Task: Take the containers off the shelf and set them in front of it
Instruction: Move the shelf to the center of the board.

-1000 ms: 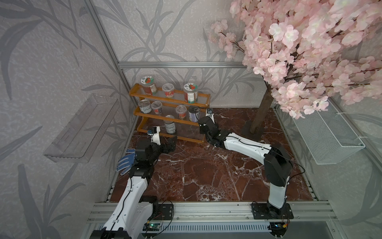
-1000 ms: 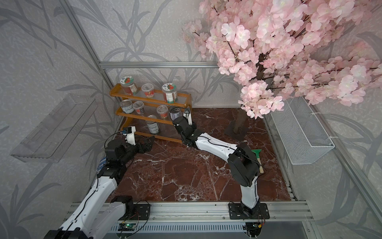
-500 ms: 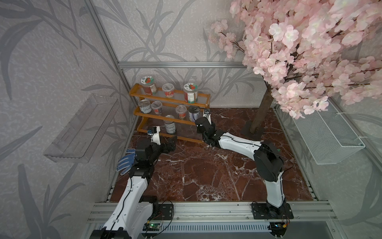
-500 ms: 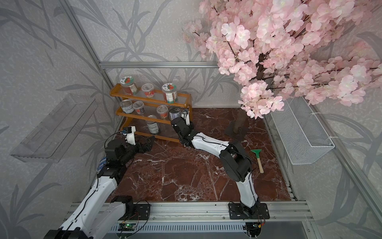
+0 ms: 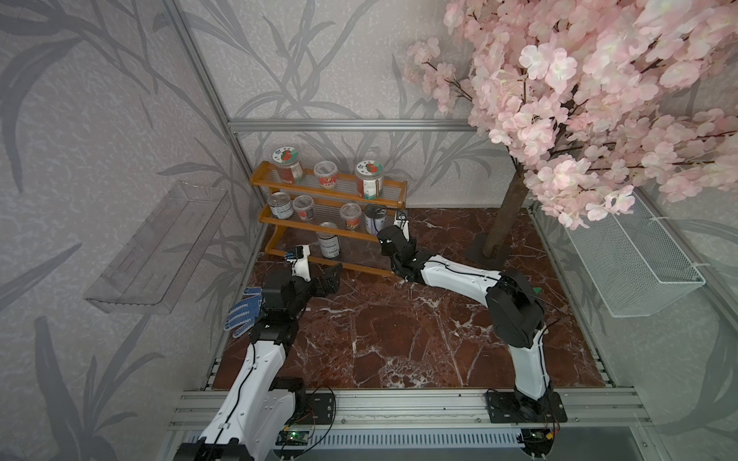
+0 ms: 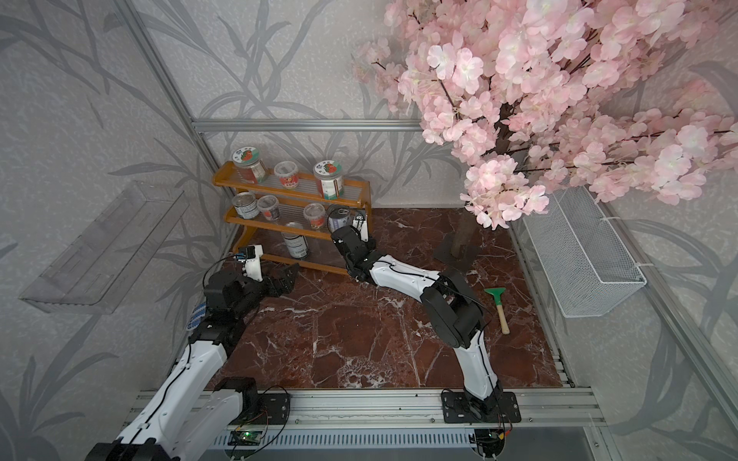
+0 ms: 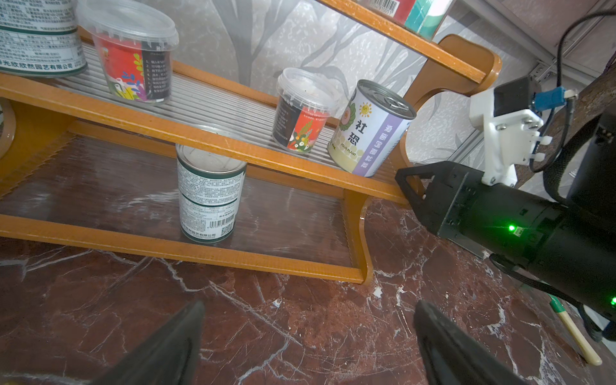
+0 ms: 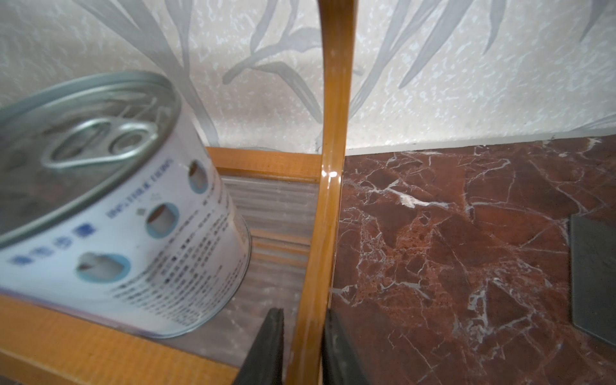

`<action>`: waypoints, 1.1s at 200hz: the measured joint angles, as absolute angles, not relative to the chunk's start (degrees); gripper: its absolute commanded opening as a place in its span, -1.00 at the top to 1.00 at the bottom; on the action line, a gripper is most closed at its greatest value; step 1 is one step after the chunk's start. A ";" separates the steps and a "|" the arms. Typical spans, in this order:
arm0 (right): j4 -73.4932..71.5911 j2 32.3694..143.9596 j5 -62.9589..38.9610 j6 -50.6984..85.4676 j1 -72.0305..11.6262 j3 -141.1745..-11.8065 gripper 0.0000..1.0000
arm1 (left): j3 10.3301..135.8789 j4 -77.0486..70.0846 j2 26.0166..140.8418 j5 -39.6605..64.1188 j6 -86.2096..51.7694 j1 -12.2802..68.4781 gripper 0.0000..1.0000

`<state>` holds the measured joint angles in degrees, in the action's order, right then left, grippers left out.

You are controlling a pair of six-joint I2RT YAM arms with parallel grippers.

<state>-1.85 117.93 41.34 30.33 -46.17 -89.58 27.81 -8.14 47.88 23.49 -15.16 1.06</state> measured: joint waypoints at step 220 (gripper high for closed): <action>-13.08 101.95 35.03 17.61 -38.70 -66.15 1.00 | 27.79 -12.47 49.71 26.61 -19.11 2.87 -1.00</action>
<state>-13.08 101.95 35.03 17.61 -38.70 -66.15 27.79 -12.47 49.71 26.61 -19.11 2.87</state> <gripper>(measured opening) 0.146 0.999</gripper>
